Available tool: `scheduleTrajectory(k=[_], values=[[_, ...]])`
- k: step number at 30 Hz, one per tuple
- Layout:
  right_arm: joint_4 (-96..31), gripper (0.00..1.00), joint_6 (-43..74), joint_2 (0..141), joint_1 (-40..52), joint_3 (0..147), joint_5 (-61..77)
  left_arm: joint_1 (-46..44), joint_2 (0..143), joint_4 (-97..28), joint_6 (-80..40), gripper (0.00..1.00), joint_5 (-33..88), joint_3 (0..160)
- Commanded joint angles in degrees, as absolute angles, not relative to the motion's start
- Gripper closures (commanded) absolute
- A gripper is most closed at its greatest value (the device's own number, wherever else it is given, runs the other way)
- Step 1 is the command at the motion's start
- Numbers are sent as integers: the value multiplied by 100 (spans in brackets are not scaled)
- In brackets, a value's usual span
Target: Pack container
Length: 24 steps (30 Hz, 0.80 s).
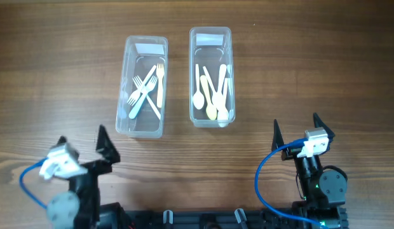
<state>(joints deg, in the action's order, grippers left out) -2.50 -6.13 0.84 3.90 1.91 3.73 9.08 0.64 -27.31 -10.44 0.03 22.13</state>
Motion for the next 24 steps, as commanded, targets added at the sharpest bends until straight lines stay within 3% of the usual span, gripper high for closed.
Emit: scheduleTrajectory(k=[1, 8, 24], values=[[-213, 0, -668, 27, 366, 143, 458, 906, 21, -2145, -1076, 0, 364, 1387], [-213, 0, -668, 25, 368, 143, 458, 904, 21, -1907, -1076, 0, 364, 585], [-213, 0, -668, 27, 368, 143, 458, 902, 27, -1839, -1076, 0, 360, 567]])
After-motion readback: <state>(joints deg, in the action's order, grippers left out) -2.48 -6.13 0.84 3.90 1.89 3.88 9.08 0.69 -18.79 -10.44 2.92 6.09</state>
